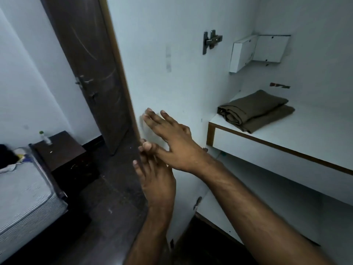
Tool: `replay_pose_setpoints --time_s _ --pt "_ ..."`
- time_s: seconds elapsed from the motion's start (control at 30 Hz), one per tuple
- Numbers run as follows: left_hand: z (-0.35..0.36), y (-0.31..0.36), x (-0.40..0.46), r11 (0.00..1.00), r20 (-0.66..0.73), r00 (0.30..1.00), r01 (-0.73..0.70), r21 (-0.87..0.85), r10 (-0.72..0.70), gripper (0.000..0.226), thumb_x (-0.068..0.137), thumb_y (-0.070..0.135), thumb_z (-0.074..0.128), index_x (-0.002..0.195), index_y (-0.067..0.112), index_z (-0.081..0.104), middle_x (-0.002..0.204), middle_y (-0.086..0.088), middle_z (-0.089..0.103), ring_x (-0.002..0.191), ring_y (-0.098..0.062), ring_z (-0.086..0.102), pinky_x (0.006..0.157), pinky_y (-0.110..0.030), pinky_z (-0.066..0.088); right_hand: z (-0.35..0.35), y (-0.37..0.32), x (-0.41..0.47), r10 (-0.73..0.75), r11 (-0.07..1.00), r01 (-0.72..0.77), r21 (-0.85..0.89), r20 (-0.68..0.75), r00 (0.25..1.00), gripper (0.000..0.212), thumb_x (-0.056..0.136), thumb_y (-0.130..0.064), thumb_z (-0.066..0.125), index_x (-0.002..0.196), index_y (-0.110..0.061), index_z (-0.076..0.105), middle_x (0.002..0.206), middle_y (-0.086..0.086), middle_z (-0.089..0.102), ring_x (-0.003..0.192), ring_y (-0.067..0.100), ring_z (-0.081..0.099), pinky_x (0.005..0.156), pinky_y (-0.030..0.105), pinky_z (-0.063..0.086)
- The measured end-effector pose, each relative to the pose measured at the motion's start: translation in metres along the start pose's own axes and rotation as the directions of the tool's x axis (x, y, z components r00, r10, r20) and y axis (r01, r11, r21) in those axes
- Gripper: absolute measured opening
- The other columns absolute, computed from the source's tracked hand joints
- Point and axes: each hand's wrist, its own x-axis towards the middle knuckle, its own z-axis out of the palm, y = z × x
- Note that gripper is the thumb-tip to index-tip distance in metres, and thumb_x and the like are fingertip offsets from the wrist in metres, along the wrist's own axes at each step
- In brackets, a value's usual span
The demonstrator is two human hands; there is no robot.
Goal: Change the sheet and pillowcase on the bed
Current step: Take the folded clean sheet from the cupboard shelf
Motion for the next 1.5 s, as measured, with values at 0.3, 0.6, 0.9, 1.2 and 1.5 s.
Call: replay_pose_setpoints --time_s 0.3,0.6,0.9,1.2,1.5 --pt "0.039 0.069 0.033 0.971 0.192 0.962 -0.163 -0.177 0.197 0.076 0.097 0.033 0.057 0.157 0.002 0.023 0.168 -0.015 -0.001 0.156 -0.03 0.0 0.122 -0.049 0.015 -0.049 0.137 -0.012 0.355 0.934 -0.333 0.127 -0.25 0.901 0.062 0.098 -0.063 0.031 0.15 -0.031 0.044 0.164 -0.013 0.024 0.151 0.014 0.02 0.119 0.058 0.021" --pt "0.119 0.217 0.089 0.871 0.26 0.869 -0.307 -0.384 0.421 0.071 0.094 0.028 0.064 0.155 0.009 0.034 0.167 -0.014 0.016 0.154 -0.028 0.017 0.118 -0.049 0.027 -0.101 0.33 -0.026 0.57 0.795 -0.604 -0.056 -0.274 0.775 0.054 0.1 -0.046 0.052 0.147 -0.017 0.047 0.161 0.006 0.031 0.145 0.033 0.028 0.117 0.049 0.025" --pt "0.168 0.275 0.103 0.71 0.398 0.882 0.112 -0.695 0.251 0.057 0.095 0.022 0.069 0.147 0.011 0.048 0.159 -0.01 0.036 0.144 -0.026 0.037 0.117 -0.038 0.03 -0.082 0.445 -0.017 0.528 0.774 -0.513 -0.373 -0.068 0.846 0.063 0.091 -0.032 0.066 0.148 -0.025 0.042 0.157 0.002 0.036 0.142 0.029 0.031 0.109 0.052 0.03" --pt "0.168 0.312 0.085 0.198 0.706 0.708 0.688 -0.698 0.031 0.036 0.1 0.034 0.059 0.135 0.025 0.057 0.13 0.007 0.062 0.124 -0.017 0.056 0.107 -0.04 0.047 -0.081 0.48 -0.034 0.398 0.913 -0.408 -0.01 -0.197 0.896 0.012 0.089 -0.019 0.06 0.087 -0.007 0.061 0.088 0.012 0.064 0.082 0.026 0.056 0.075 0.042 0.049" --pt "0.156 0.308 0.06 -0.392 0.948 0.305 0.886 -0.249 0.088 0.094 0.065 0.062 0.086 0.141 0.016 0.055 0.128 -0.009 0.068 0.112 -0.028 0.068 0.094 -0.048 0.056 -0.155 0.406 -0.117 0.388 0.653 -0.546 0.525 0.387 0.836 0.027 0.094 -0.023 0.069 0.087 0.003 0.067 0.078 0.01 0.073 0.073 0.02 0.066 0.072 0.036 0.055"
